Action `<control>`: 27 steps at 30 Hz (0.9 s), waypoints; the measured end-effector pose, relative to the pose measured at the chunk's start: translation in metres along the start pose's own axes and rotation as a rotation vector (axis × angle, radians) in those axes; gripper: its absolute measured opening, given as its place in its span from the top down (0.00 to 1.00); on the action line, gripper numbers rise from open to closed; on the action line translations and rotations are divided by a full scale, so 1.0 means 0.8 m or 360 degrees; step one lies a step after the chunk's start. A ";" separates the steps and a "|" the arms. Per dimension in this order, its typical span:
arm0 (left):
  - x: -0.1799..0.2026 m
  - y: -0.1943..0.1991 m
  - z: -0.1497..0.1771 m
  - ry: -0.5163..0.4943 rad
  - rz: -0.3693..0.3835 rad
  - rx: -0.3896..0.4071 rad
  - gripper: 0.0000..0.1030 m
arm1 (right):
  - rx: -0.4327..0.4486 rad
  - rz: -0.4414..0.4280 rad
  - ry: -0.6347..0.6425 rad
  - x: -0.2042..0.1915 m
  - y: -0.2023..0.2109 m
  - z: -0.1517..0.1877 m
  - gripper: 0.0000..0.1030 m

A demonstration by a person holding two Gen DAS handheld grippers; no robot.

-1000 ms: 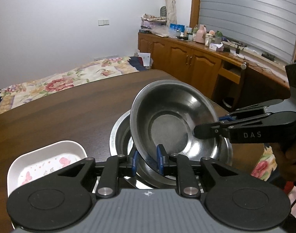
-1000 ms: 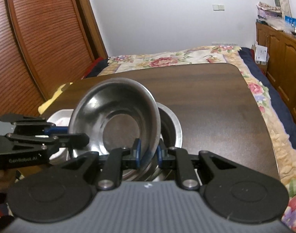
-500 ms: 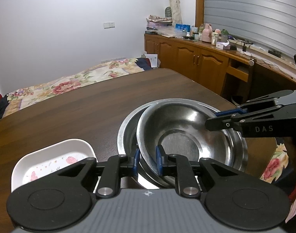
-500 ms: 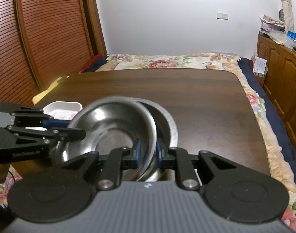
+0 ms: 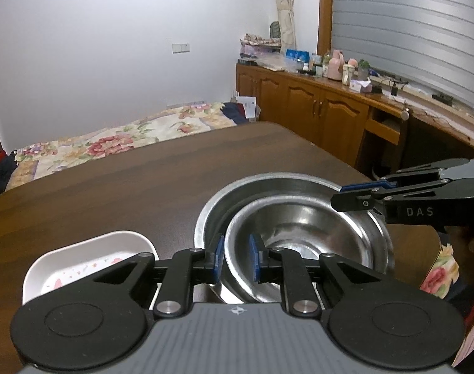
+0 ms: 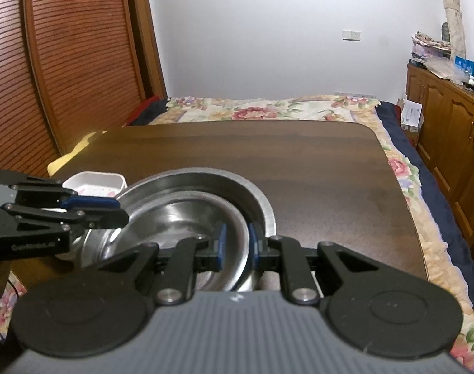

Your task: Organize plates and bowls

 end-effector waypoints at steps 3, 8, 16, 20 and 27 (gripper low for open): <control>-0.003 0.006 -0.005 0.0020 -0.0005 0.0035 0.82 | 0.0041 -0.0008 -0.0026 0.002 0.009 -0.001 0.83; -0.010 0.007 -0.005 0.0079 0.0009 0.0088 0.82 | 0.0106 -0.0017 -0.0035 0.000 0.022 -0.001 0.82; -0.011 0.001 0.006 0.0090 -0.0068 0.0114 0.56 | 0.0162 0.0017 0.0004 0.000 0.019 0.006 0.82; -0.008 0.003 0.014 0.0097 -0.0102 0.0140 0.35 | 0.0197 0.0040 0.0048 0.000 0.018 0.009 0.69; -0.007 -0.003 0.022 0.0132 -0.0102 0.0119 0.29 | 0.0267 0.0079 0.0073 0.007 0.015 0.013 0.47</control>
Point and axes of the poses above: each gripper's, at about its wrist camera, not at the fingertips, and y roughly against the way its jaws point, x to its right, z to its underside, the point moved 5 cm from there along -y, roughly the way its jaws point, and after that the axes turned 11 degrees about -z, right-handed, at the moved point
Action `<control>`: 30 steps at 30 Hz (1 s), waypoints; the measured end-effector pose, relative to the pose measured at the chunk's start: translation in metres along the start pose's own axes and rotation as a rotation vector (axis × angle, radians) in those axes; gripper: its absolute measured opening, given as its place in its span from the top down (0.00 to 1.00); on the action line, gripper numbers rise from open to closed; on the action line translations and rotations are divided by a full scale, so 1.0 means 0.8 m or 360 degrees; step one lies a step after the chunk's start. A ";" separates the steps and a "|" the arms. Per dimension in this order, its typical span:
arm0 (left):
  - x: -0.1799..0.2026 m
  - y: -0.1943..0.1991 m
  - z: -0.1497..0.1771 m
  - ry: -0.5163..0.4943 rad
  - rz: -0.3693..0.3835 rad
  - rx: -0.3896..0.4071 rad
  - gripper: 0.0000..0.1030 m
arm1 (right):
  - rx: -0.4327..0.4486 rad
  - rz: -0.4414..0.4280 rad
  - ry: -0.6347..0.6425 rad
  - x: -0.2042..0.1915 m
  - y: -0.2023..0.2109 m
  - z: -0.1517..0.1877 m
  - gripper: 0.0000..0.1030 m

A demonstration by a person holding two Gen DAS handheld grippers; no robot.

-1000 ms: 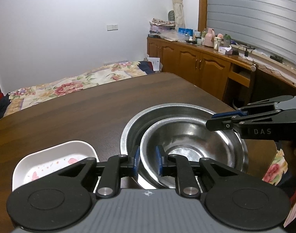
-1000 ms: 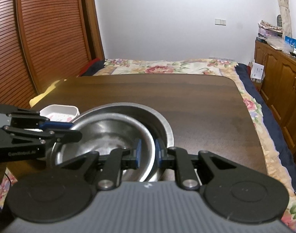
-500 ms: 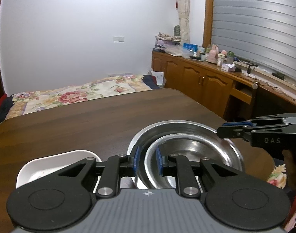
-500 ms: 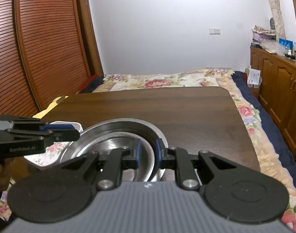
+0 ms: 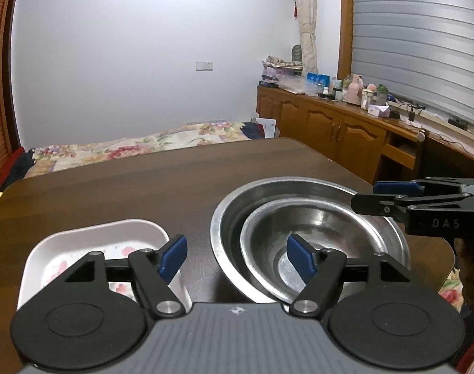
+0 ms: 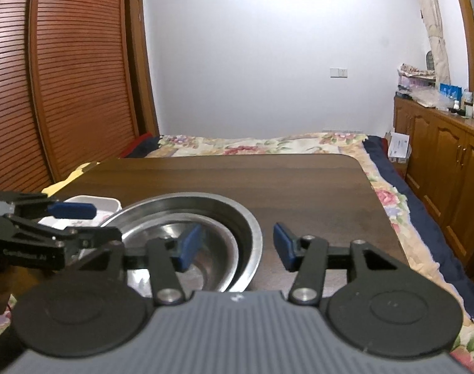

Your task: Organize plates and bowls

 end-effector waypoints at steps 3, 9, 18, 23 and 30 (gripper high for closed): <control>0.001 -0.002 0.003 0.0018 0.0016 -0.0012 0.29 | -0.0002 0.0003 -0.0018 0.003 -0.007 0.007 0.46; 0.000 -0.007 0.005 0.0048 0.0025 -0.0023 0.29 | 0.0005 0.0004 -0.0050 0.005 -0.018 0.019 0.46; 0.004 -0.009 0.008 0.0045 0.0033 -0.0042 0.46 | 0.0019 -0.0015 -0.0087 0.004 -0.018 0.023 0.46; 0.003 -0.013 0.010 0.0050 0.0043 -0.0063 0.52 | 0.0013 -0.0031 -0.0108 -0.001 -0.020 0.029 0.46; 0.008 -0.015 0.011 0.0053 0.0048 -0.0074 0.58 | 0.0014 -0.0040 -0.0118 -0.001 -0.021 0.029 0.47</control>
Point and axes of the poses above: each gripper's, at about its wrist camera, not at the fingertips, and y roughly against the way its jaws point, x to its right, z to its underside, the point moved 5 cm from there along -y, roughly the way its jaws point, and after that the axes turned 11 degrees about -z, right-handed, at the moved point
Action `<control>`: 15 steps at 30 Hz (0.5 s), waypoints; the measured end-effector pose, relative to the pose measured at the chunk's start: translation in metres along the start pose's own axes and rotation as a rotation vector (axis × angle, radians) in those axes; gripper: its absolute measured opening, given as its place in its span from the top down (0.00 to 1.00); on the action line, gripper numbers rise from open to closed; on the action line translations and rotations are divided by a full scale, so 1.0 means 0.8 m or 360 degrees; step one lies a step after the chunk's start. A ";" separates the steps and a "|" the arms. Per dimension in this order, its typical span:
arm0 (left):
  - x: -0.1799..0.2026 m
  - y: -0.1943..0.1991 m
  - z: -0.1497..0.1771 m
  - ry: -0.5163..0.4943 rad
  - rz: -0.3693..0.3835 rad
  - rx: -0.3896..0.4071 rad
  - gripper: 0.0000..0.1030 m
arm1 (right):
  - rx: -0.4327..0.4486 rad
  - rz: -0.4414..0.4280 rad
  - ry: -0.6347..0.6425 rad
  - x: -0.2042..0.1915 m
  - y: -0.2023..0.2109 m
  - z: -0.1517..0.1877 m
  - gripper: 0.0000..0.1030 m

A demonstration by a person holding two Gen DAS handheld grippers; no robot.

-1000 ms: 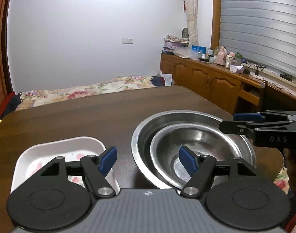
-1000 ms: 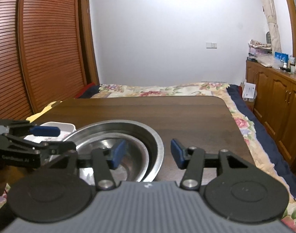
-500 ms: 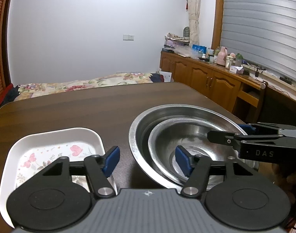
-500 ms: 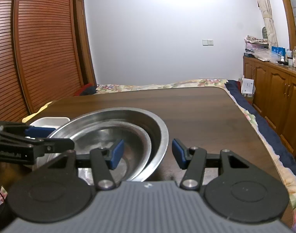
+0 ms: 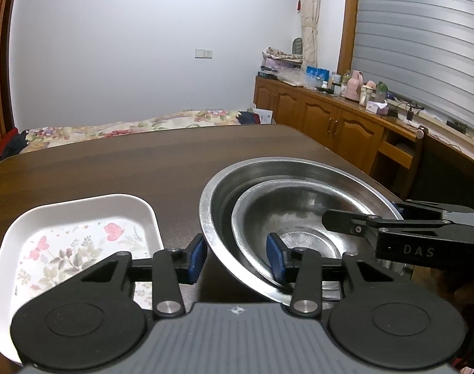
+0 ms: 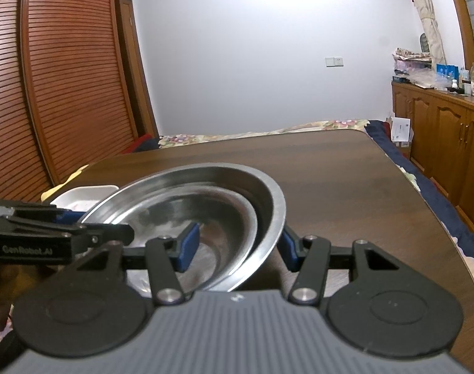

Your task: Organize plates and bowls

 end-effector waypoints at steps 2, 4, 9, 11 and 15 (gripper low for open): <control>0.000 -0.002 -0.001 0.0002 0.0003 -0.0001 0.59 | 0.0001 0.0001 -0.0007 -0.001 -0.001 0.001 0.48; 0.001 -0.002 -0.001 0.0000 0.0004 -0.0002 0.59 | -0.0002 -0.0003 -0.0015 0.000 0.000 0.002 0.48; 0.004 -0.003 0.001 0.0008 0.0015 -0.0005 0.59 | -0.0001 -0.0010 -0.0010 -0.001 -0.002 0.004 0.48; 0.003 -0.003 0.003 0.0008 0.0022 -0.0005 0.60 | -0.0001 -0.0011 -0.0008 -0.002 -0.002 0.004 0.51; 0.003 -0.003 0.005 0.0026 0.0003 -0.0013 0.63 | 0.0017 0.0000 -0.0019 -0.004 -0.001 0.005 0.61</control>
Point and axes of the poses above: each gripper's, at about its wrist camera, not at the fingertips, and y roughly against the way its jaws point, x to its right, z to its underside, the point moved 5 cm from there along -y, roughly the way its jaws point, and after that the axes turned 11 degrees about -z, right-handed, at the moved point
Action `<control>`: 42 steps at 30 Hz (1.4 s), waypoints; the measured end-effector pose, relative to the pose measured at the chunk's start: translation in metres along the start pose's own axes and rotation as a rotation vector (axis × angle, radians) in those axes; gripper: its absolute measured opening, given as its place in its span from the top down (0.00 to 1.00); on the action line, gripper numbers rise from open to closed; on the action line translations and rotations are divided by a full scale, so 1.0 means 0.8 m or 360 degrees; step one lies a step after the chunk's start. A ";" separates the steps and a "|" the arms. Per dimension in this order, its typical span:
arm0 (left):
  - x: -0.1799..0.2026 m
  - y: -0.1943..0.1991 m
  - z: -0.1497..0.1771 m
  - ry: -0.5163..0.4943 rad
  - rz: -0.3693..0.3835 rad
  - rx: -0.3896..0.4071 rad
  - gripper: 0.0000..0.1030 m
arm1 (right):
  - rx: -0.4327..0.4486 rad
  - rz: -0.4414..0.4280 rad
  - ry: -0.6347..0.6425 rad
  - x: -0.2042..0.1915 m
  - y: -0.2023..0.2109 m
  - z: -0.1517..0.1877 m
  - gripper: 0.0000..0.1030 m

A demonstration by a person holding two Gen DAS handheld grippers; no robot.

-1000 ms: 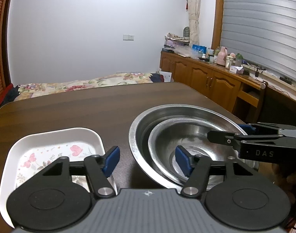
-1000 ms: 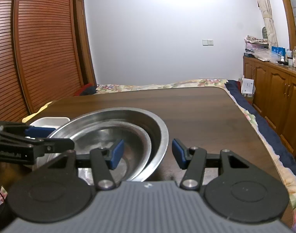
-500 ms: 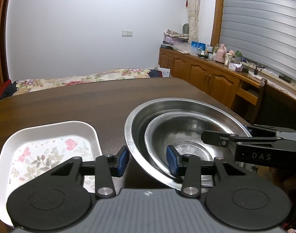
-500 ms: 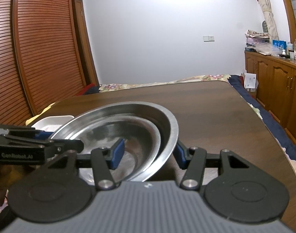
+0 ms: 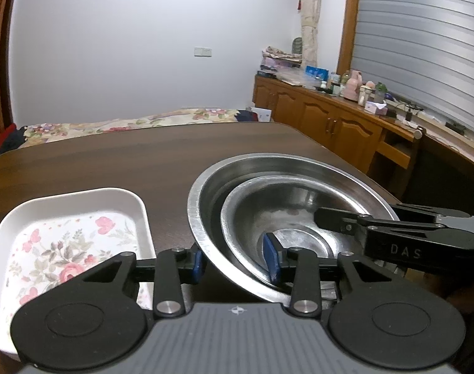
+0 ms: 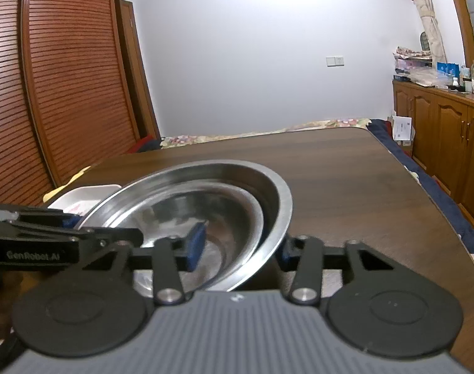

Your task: Organize plates and bowls

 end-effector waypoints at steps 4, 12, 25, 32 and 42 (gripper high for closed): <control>-0.008 0.006 -0.005 0.0048 -0.0005 -0.0002 0.66 | 0.0002 0.0031 -0.0033 0.000 0.000 -0.004 0.68; -0.037 0.032 -0.025 0.0112 -0.0021 0.0081 0.67 | 0.0052 -0.0021 -0.0004 -0.021 -0.001 -0.026 0.68; -0.128 0.067 -0.020 0.0189 -0.0186 0.0101 0.67 | 0.0003 -0.0241 0.0096 -0.088 -0.048 -0.041 0.69; -0.165 0.071 -0.013 0.0257 -0.0266 0.0097 0.67 | -0.0077 -0.0315 0.0157 -0.127 -0.073 -0.037 0.69; -0.187 0.065 0.010 0.0300 -0.0312 0.0046 0.67 | -0.0175 -0.0354 0.0176 -0.147 -0.084 -0.024 0.69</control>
Point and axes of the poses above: each gripper's, at about its wrist camera, not at the fingertips, and y roughly against the way its jaws point, x to its right, z to its underside, the point moved 5 cm from there along -y, roughly the way its jaws point, and after that the axes turned 11 degrees about -z, right-handed, at the moved point
